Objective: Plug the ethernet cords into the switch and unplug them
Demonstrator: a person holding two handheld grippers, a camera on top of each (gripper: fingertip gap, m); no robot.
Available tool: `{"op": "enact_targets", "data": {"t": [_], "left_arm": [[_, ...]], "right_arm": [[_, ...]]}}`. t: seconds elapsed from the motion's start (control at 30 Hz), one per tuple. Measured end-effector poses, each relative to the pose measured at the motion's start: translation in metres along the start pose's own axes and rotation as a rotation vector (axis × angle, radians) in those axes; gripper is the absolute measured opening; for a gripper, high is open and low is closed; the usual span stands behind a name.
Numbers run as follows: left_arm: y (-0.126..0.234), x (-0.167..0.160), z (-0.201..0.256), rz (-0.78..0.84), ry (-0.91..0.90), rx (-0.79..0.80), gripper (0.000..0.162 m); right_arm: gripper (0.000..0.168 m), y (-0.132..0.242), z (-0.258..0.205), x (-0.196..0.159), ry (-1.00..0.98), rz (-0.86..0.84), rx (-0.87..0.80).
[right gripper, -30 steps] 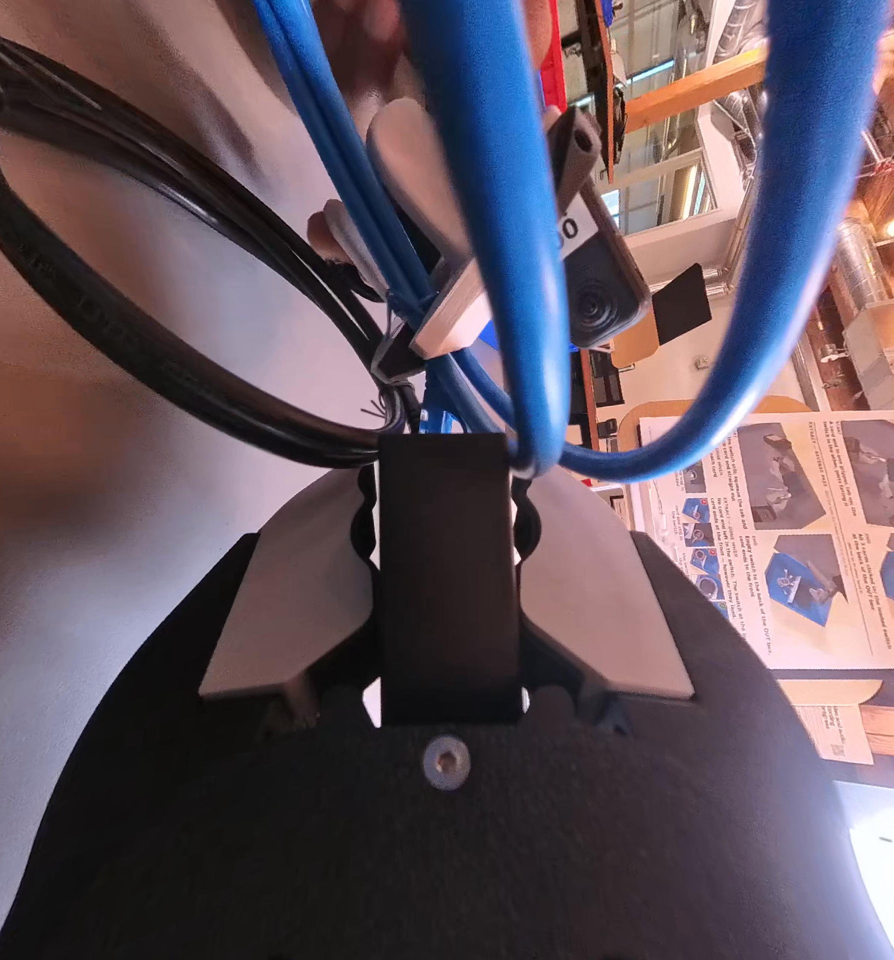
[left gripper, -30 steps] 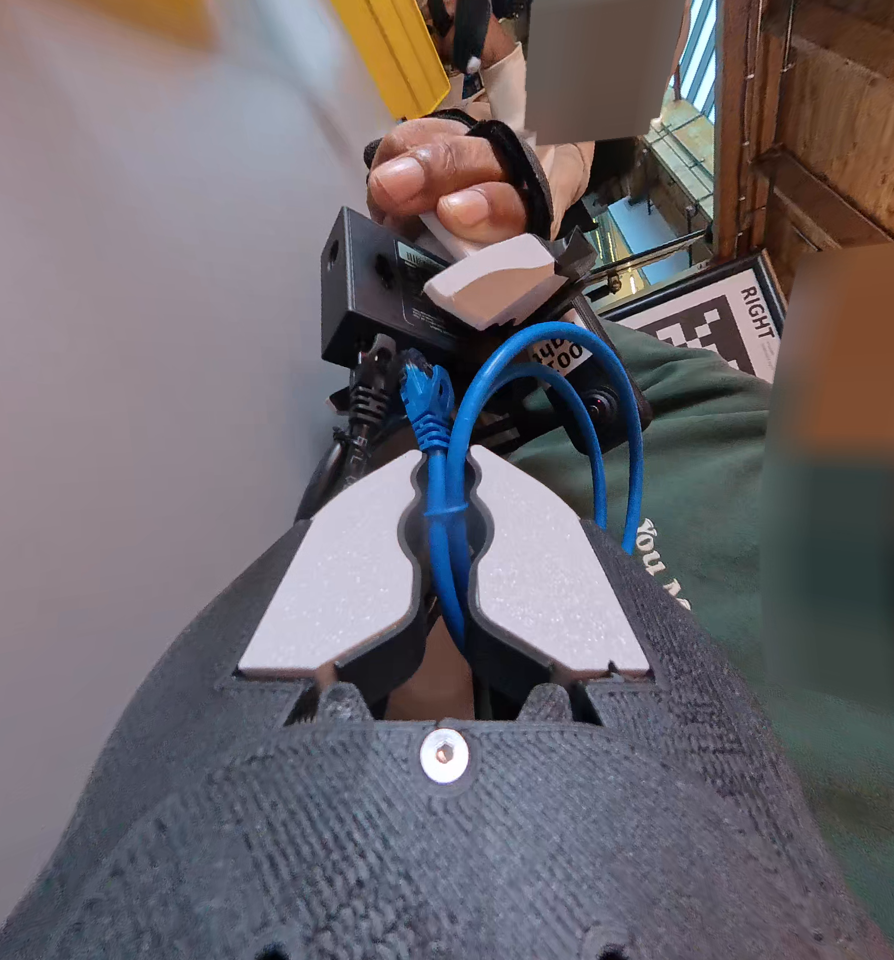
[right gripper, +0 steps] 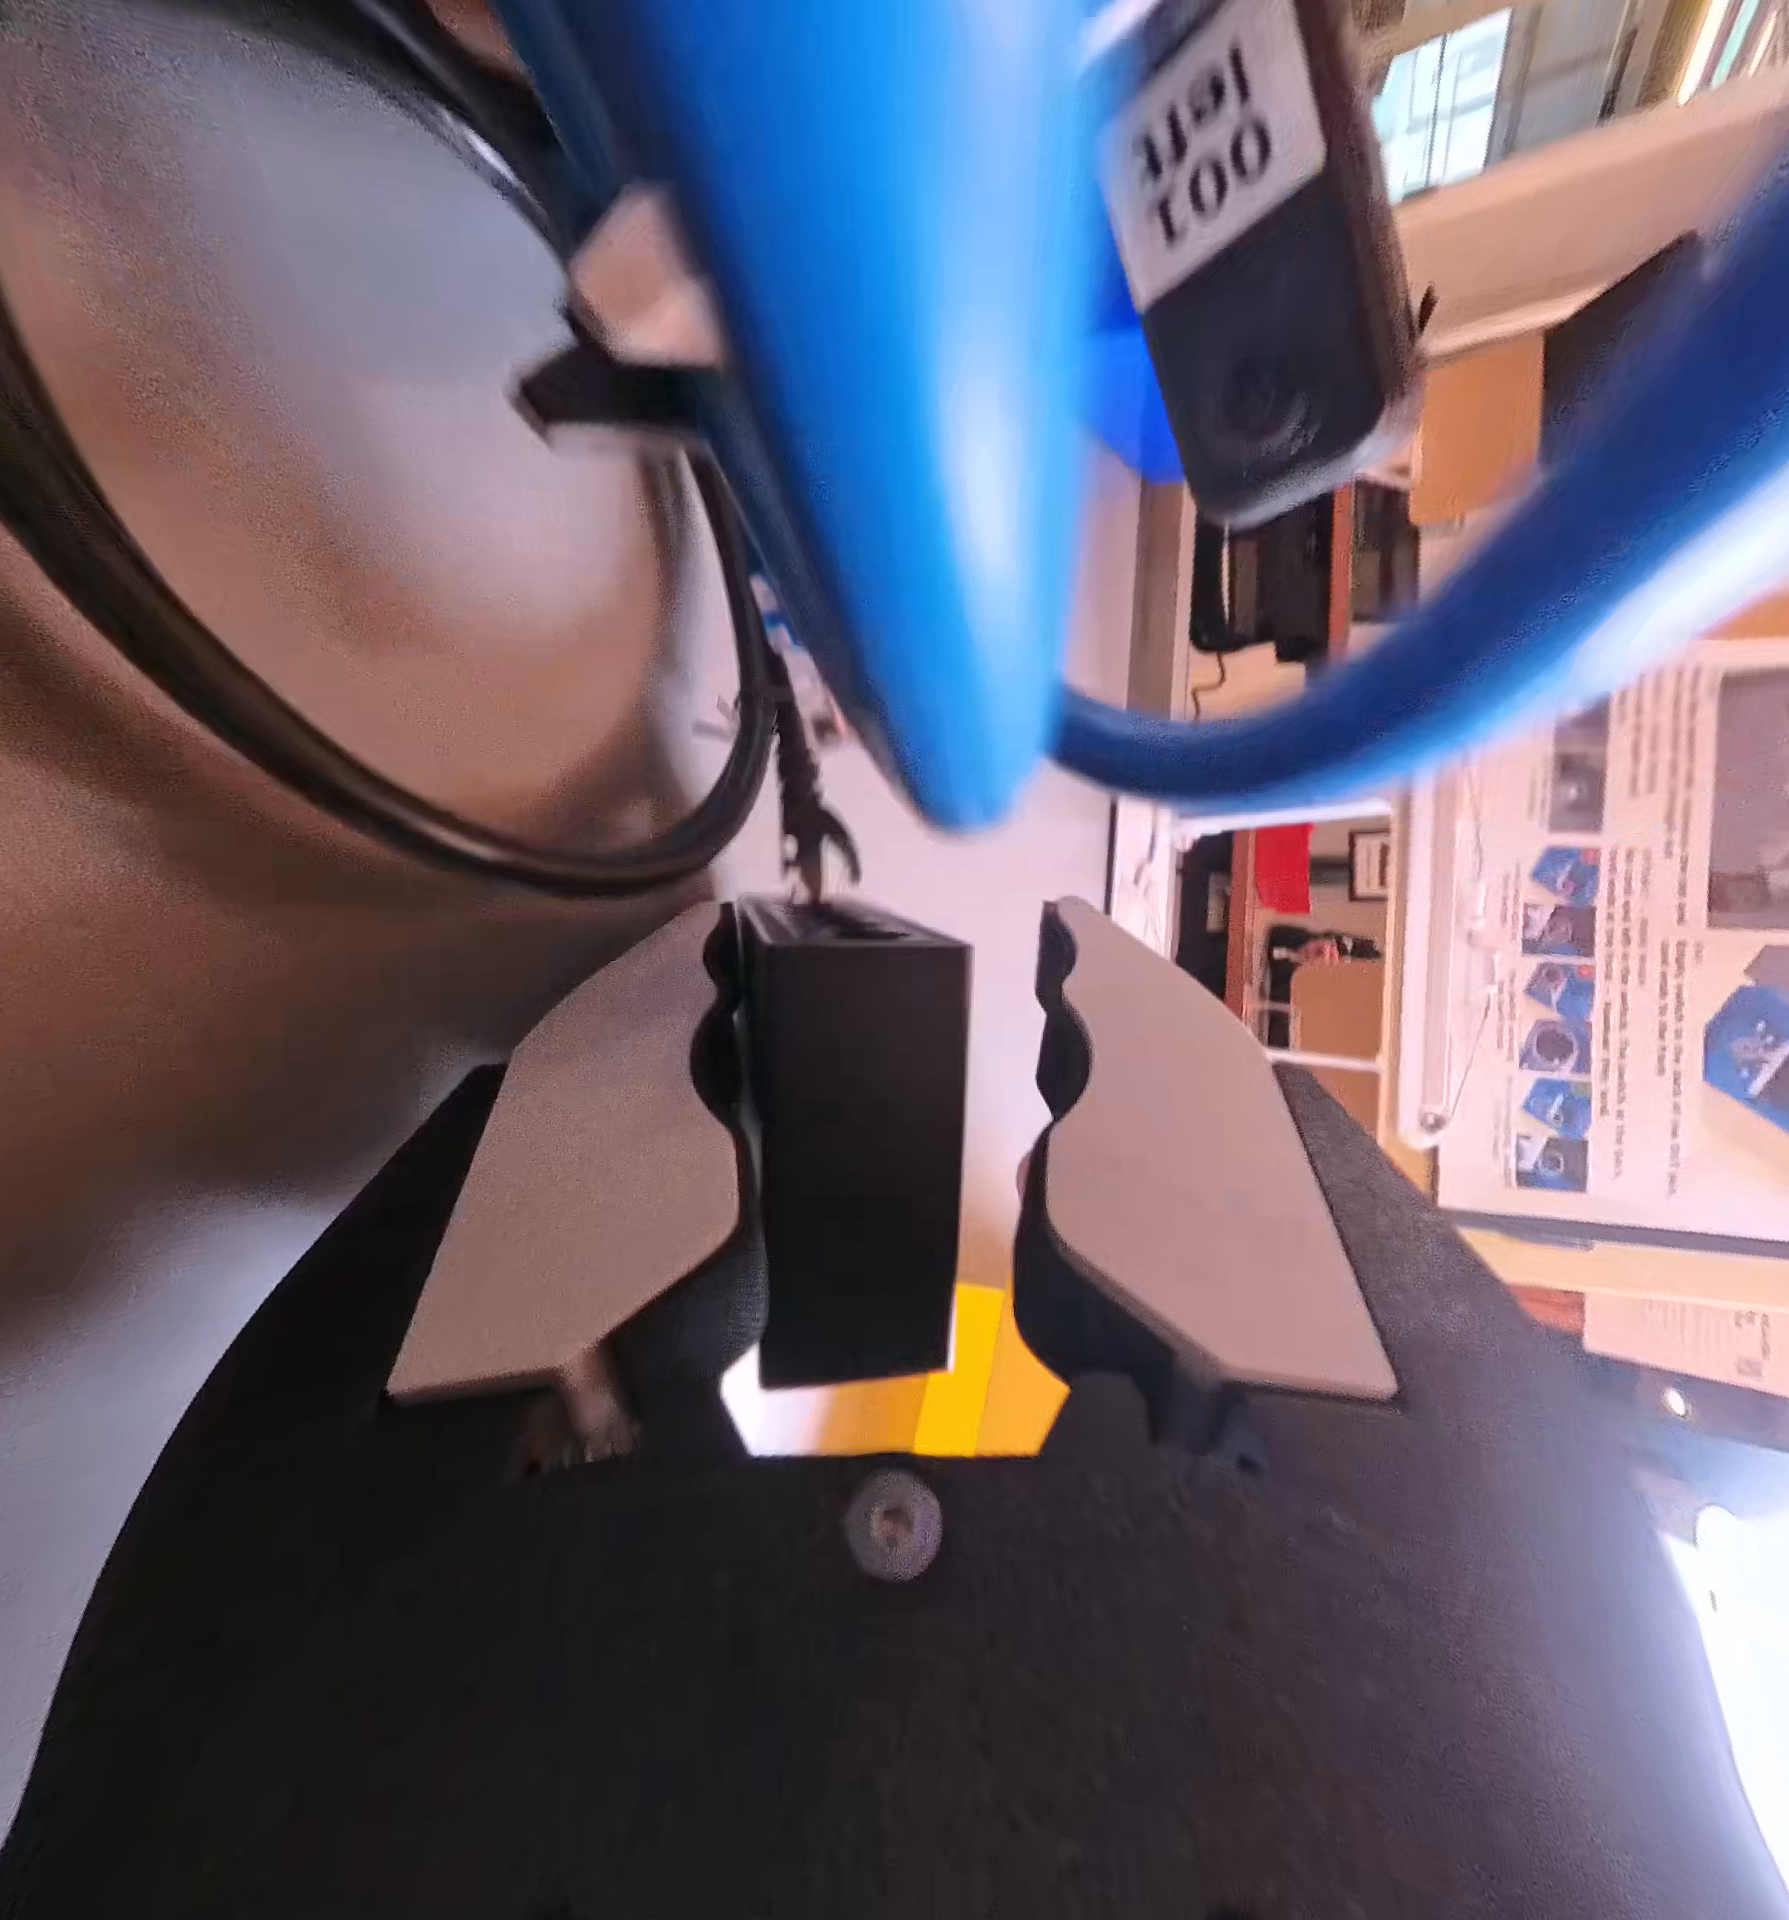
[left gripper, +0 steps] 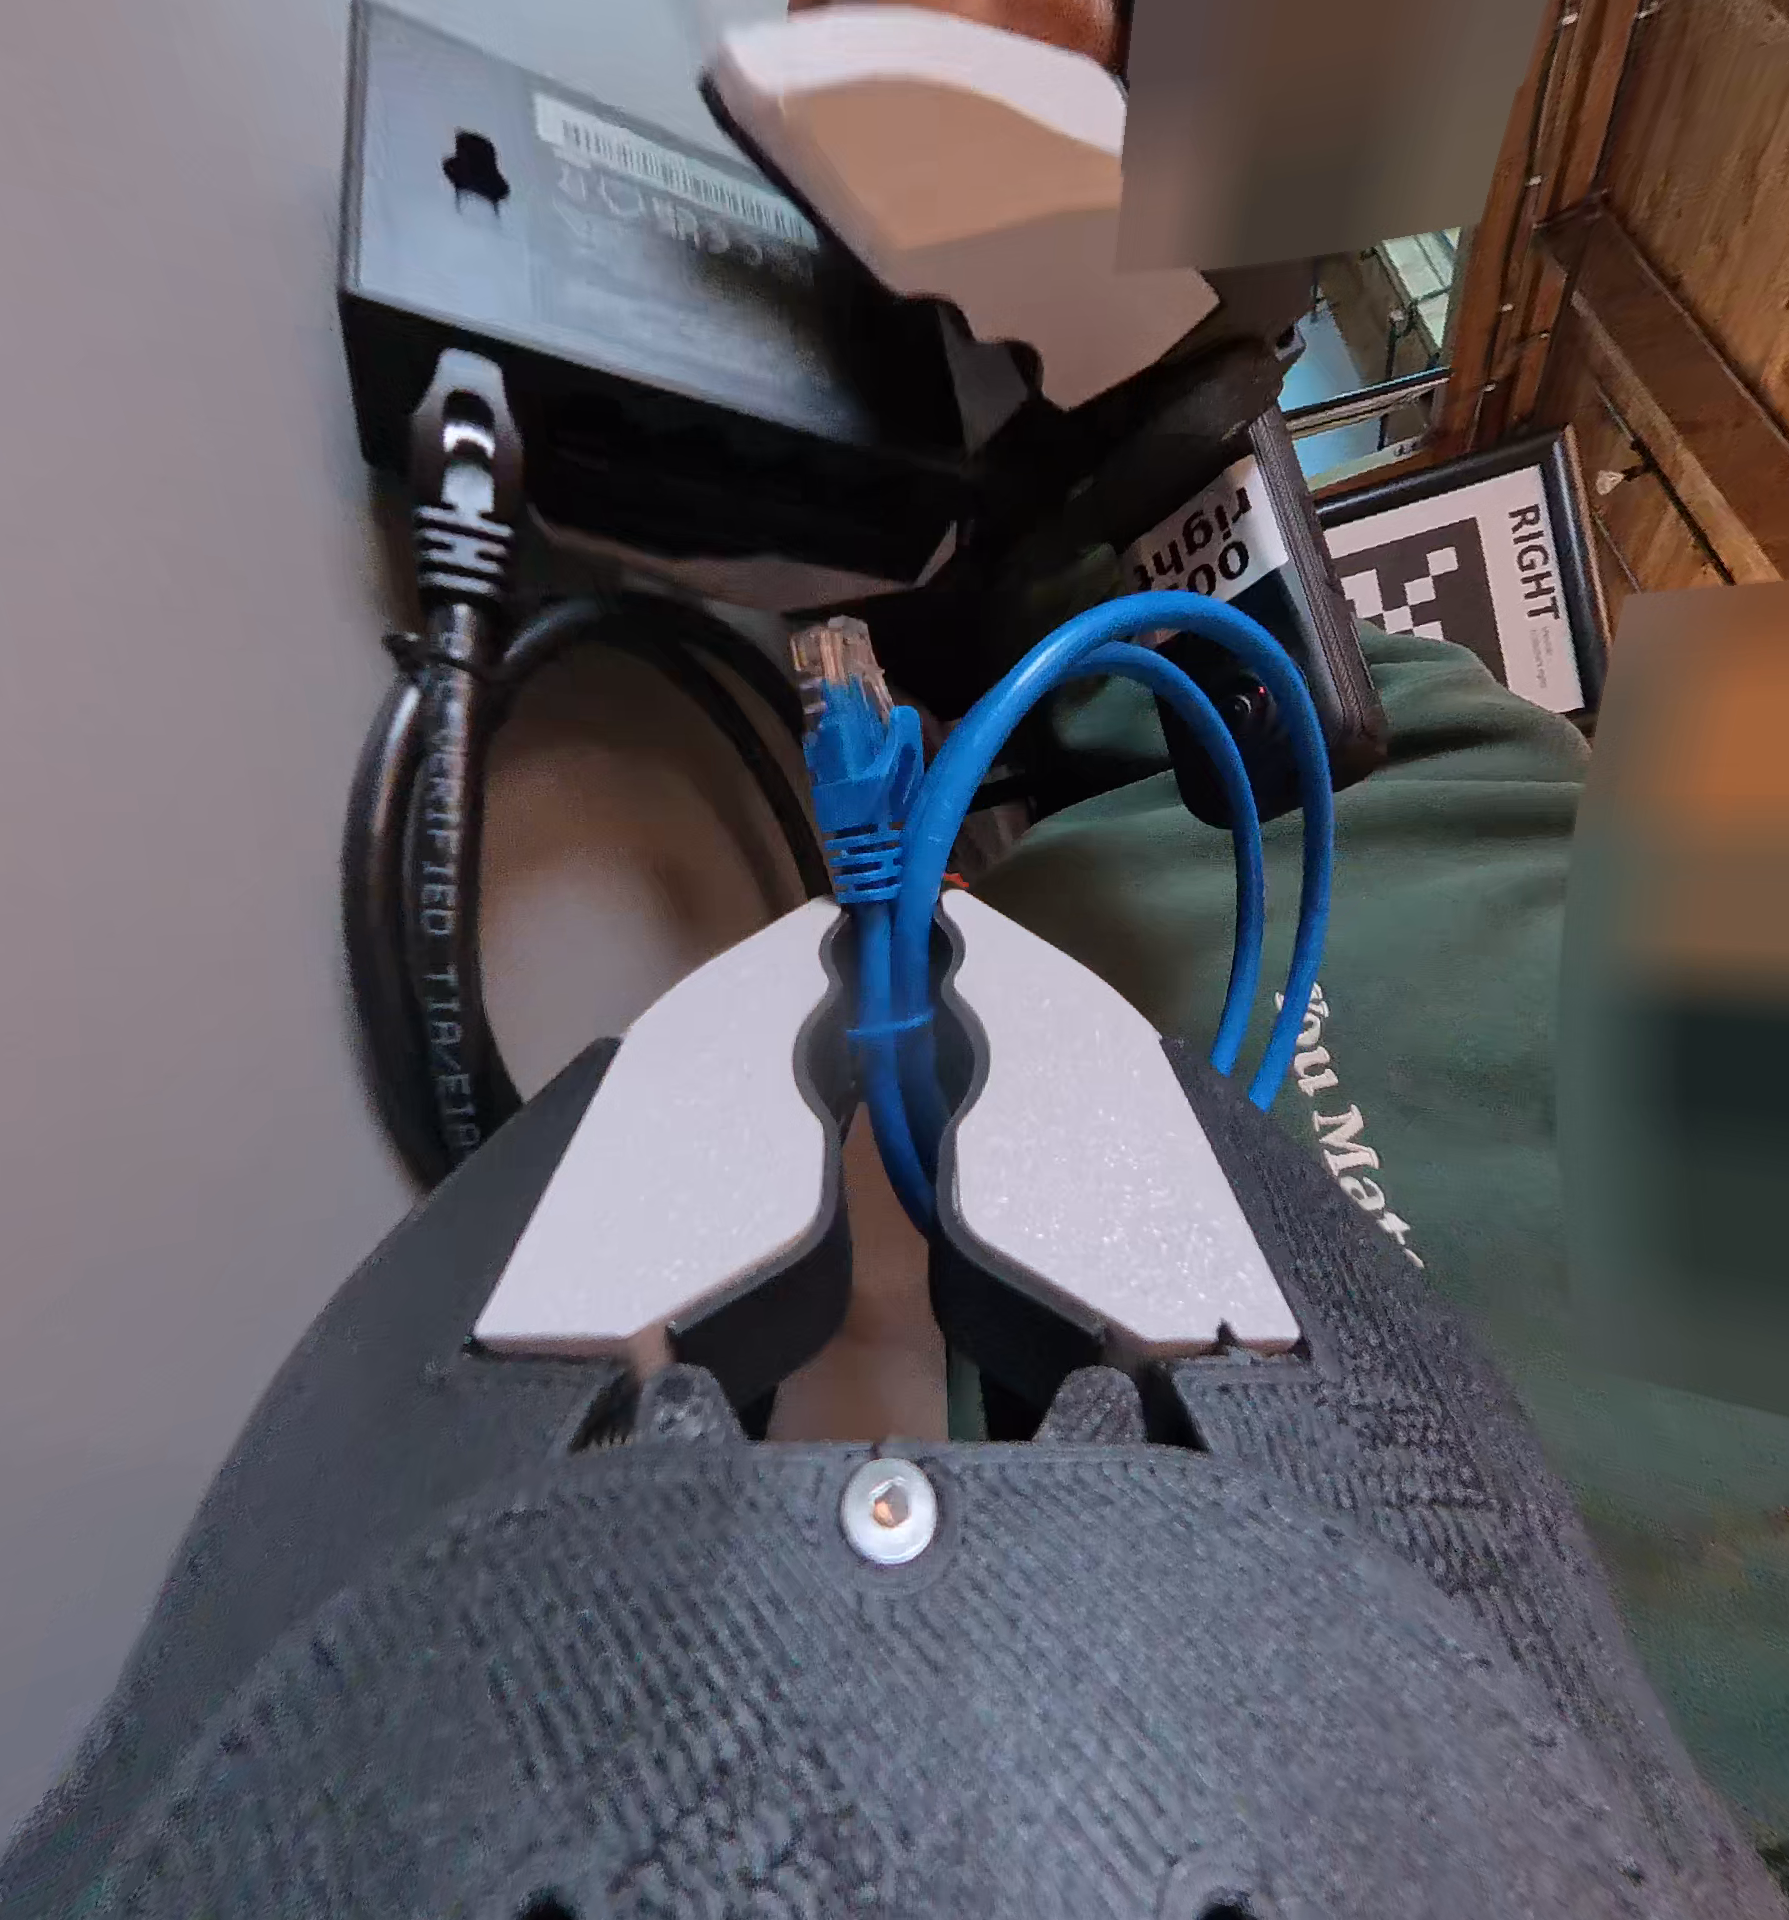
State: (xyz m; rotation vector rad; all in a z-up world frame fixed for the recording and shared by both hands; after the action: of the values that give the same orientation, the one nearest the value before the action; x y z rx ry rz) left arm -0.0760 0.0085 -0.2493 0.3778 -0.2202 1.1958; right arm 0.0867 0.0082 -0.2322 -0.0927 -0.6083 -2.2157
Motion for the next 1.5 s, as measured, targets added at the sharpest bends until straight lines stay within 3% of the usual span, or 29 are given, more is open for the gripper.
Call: {"op": "enact_targets", "data": {"t": [0.13, 0.27, 0.43, 0.63, 0.73, 0.8, 1.1, 1.27, 1.5], "left_arm": [[0.003, -0.004, -0.002, 0.027, 0.019, -0.01, 0.012], [0.004, -0.005, 0.001, 0.04, 0.018, -0.032, 0.012], [0.011, 0.007, 0.005, 0.035, -0.003, 0.022, 0.013], [0.013, 0.023, 0.017, -0.103, -0.086, 0.211, 0.015], [0.013, 0.027, 0.023, -0.111, -0.142, 0.259, 0.034], [0.014, 0.025, 0.027, -0.096, -0.192, 0.297, 0.038], [0.015, 0.003, 0.042, 0.01, -0.54, 0.752, 0.018], [0.004, 0.001, 0.03, 0.03, -0.487, 0.742, 0.017], [-0.013, -0.003, 0.025, -0.137, -0.493, 0.844, 0.016]], "right_arm": [[0.033, -0.005, -0.001, -0.01, -0.01, -0.107, 0.048], [0.03, -0.013, -0.004, -0.018, 0.063, -0.208, 0.052], [0.029, -0.007, -0.001, -0.008, 0.098, -0.069, -0.027], [0.029, -0.001, -0.003, 0.004, 0.142, 0.016, -0.081], [0.03, -0.002, -0.007, 0.005, 0.141, 0.01, -0.062], [0.03, -0.002, -0.008, 0.005, 0.138, 0.011, -0.054], [0.032, -0.005, -0.008, 0.005, 0.13, -0.004, -0.031], [0.03, -0.006, -0.01, 0.005, 0.134, -0.016, -0.019], [0.032, -0.01, -0.016, 0.005, 0.153, -0.029, 0.019]]}}
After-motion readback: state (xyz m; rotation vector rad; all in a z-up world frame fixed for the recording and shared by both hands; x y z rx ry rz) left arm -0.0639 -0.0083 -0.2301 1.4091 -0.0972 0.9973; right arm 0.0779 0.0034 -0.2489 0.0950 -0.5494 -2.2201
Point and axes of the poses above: each gripper's, where its closed fingertips meet, y back along the fingers, x out of its top, z = x × y across the jaws, the point moved 9 cm from there along y, back along the fingers, and after that the axes turned 4 degrees about z, right-handed, at the moved point
